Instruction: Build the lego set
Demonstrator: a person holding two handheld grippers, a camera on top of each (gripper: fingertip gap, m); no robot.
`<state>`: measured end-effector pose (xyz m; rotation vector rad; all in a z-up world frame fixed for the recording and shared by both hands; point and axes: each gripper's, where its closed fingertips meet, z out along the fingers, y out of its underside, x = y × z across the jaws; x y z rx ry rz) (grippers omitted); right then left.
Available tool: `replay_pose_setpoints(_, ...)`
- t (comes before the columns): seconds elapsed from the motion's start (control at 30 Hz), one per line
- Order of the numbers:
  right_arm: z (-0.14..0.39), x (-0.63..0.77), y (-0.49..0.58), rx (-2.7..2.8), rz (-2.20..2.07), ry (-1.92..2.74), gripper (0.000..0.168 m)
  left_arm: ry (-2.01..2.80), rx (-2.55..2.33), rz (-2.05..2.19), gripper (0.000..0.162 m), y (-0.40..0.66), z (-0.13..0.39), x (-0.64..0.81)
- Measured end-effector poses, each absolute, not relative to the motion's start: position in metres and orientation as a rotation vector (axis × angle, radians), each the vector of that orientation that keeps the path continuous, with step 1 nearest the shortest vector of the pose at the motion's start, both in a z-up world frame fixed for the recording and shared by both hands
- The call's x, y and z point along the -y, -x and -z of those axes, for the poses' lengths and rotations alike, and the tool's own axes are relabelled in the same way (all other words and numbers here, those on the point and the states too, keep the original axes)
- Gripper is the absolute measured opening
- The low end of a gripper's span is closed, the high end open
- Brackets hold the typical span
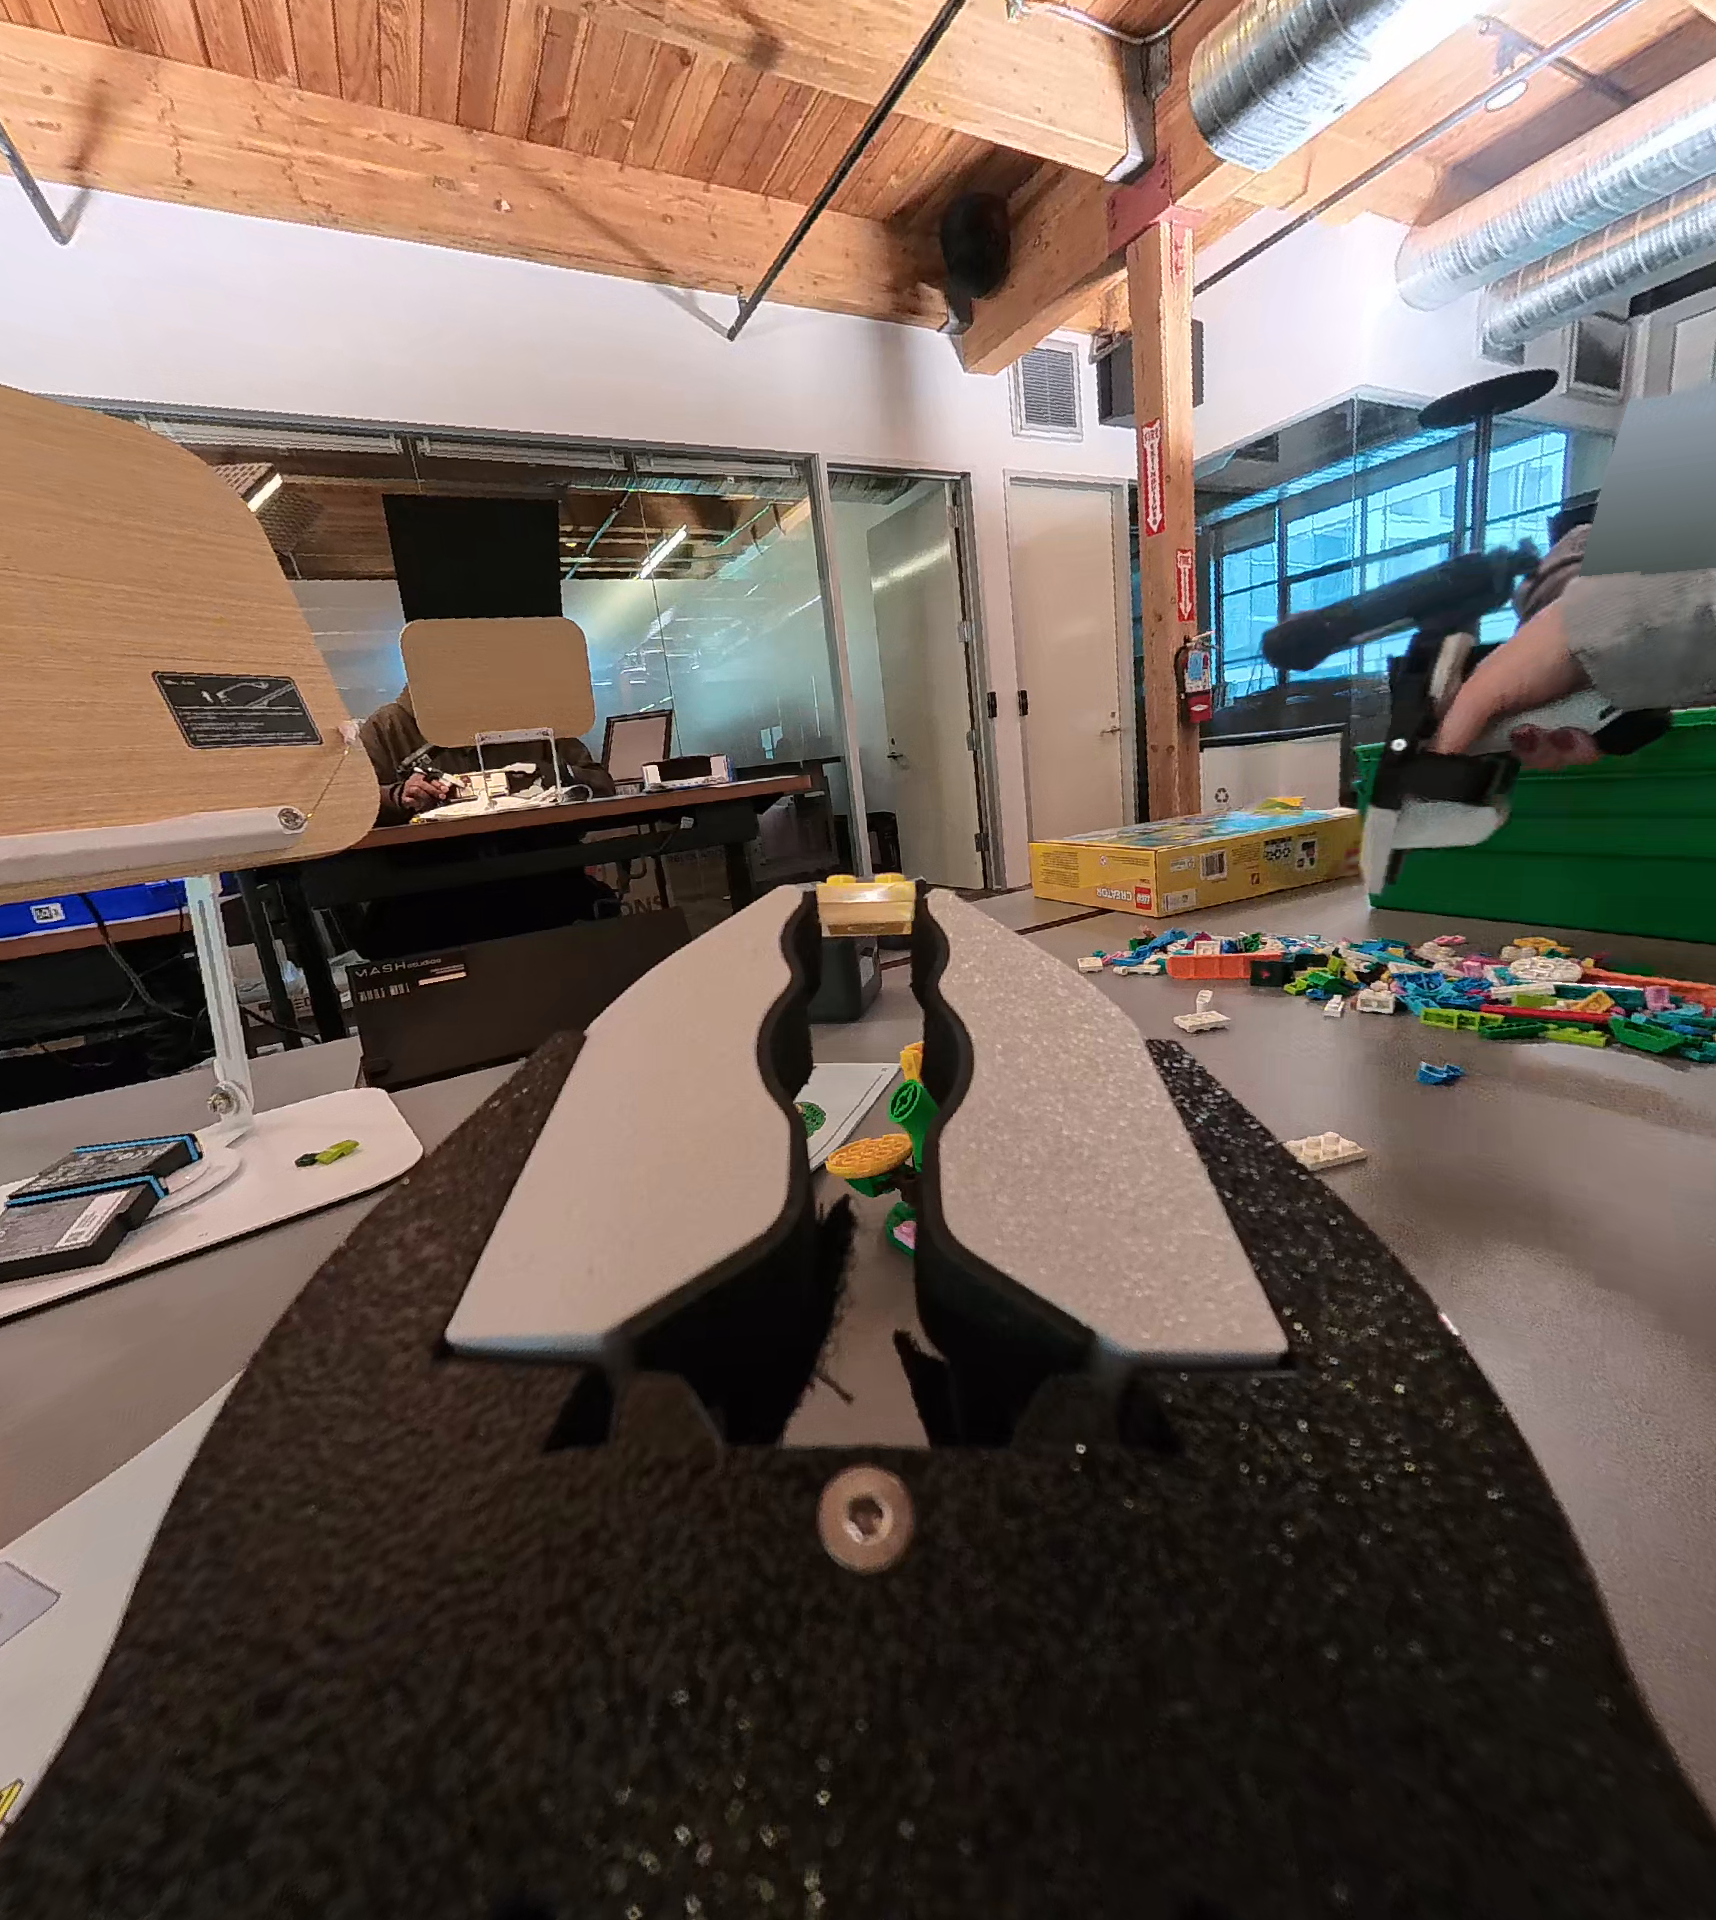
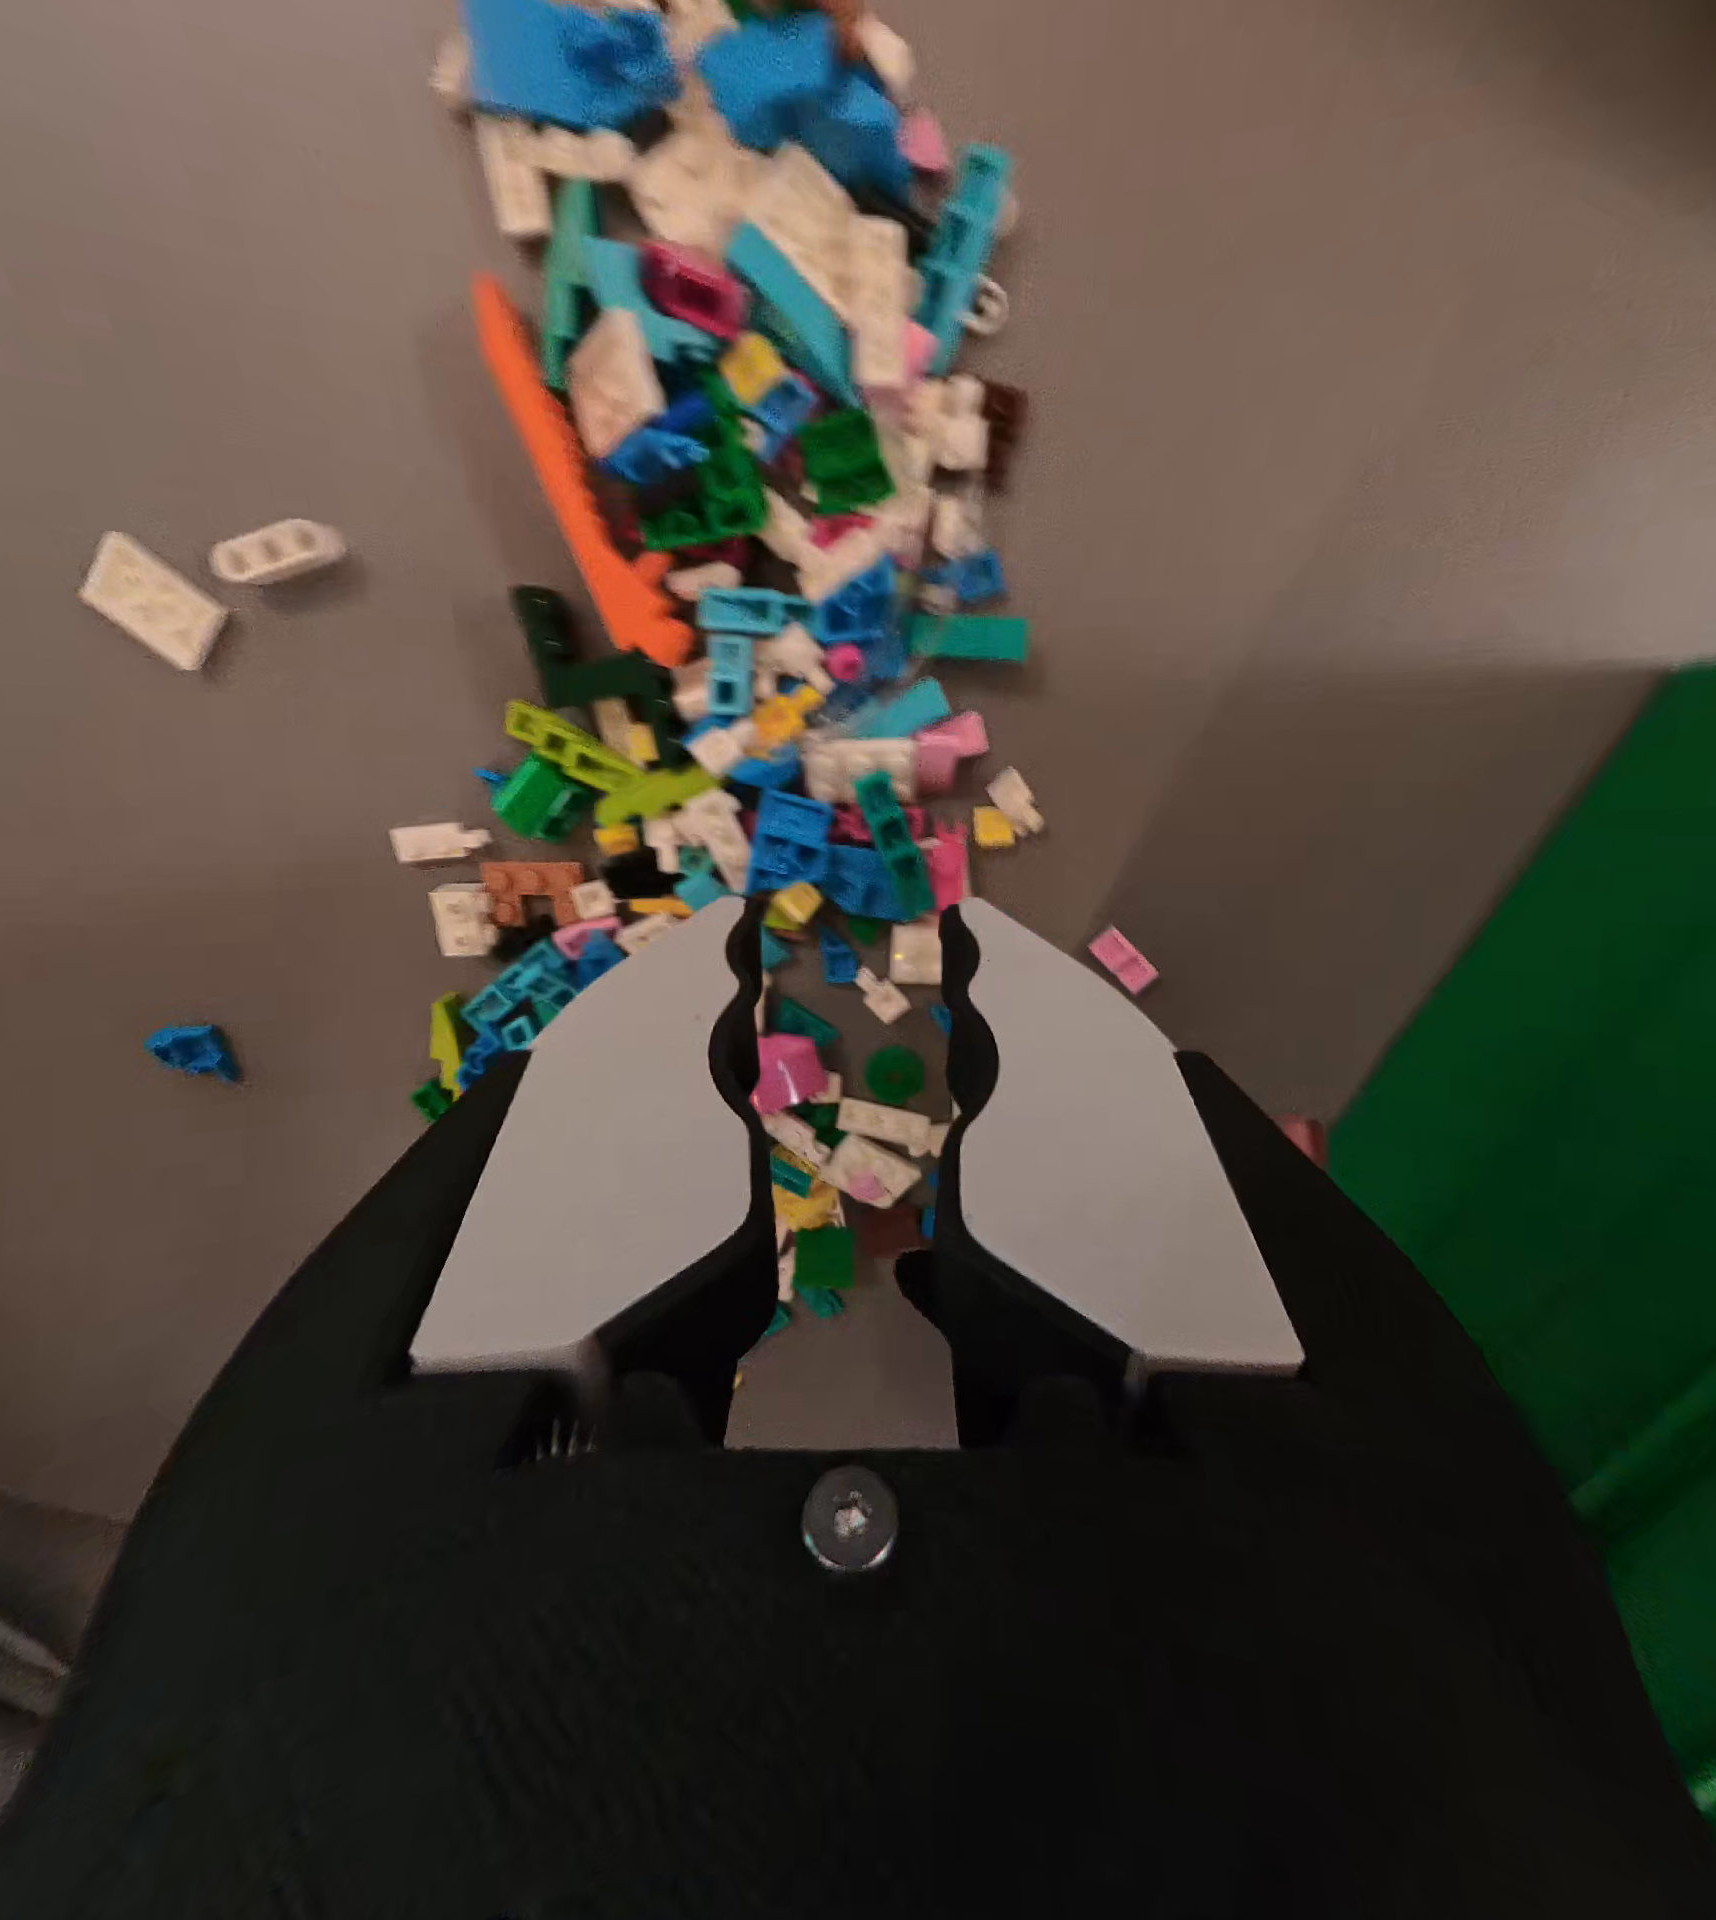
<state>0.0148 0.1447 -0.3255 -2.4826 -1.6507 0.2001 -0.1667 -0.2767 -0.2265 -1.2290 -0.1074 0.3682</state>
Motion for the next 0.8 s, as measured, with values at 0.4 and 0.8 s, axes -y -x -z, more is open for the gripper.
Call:
replay_pose_setpoints(0.4, 0.362, -0.145, -0.046, 1.656, -0.288, 2.565, 0.036, 1.233, 0.102, -0.374, 0.016, 0.166, 0.227, 0.278)
replay_pose_setpoints(0.8, 0.371, -0.154, -0.048, 1.646, -0.229, 2.587, 0.023, 1.233, 0.101, -0.374, 0.016, 0.167, 0.227, 0.279)
